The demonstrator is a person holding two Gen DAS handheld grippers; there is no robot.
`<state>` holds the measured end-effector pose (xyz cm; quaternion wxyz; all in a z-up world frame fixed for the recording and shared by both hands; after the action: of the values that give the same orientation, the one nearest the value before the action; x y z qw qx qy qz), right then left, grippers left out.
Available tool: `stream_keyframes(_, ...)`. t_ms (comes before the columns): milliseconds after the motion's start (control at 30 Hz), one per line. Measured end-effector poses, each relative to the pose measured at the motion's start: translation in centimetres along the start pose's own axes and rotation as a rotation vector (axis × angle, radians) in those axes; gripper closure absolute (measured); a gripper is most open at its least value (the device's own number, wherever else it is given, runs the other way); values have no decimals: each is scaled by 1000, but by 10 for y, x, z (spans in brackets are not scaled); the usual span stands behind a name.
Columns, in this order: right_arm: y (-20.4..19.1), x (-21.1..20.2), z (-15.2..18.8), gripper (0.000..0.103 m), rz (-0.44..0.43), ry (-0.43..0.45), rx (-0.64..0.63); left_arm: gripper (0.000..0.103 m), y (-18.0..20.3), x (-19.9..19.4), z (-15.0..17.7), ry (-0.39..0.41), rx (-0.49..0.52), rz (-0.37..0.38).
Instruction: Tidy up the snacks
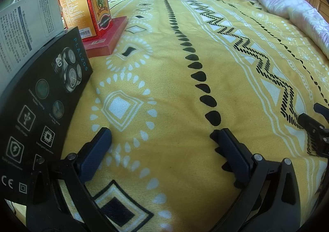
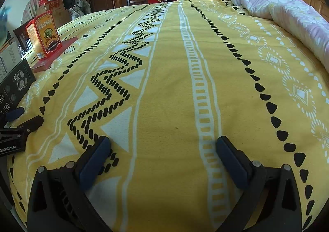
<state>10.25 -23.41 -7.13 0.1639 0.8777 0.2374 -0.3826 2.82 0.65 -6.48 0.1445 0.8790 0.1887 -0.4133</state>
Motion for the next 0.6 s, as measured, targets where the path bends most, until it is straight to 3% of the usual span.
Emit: stream_keyframes(600,1,0,-1,0,-16,6,10,0,0,0,0,0,0,0)
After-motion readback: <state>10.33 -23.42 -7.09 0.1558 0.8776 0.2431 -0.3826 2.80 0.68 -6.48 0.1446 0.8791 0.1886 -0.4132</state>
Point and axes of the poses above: each gripper's, at about its wrist camera, not at the fingertips, and x roughly the way its jaws point, y to its right, z to its underside, the point moved 9 cm from there along x, roughly the way its jaws point, and after that the axes turned 12 degrees about -x, right-handed, at the moved point
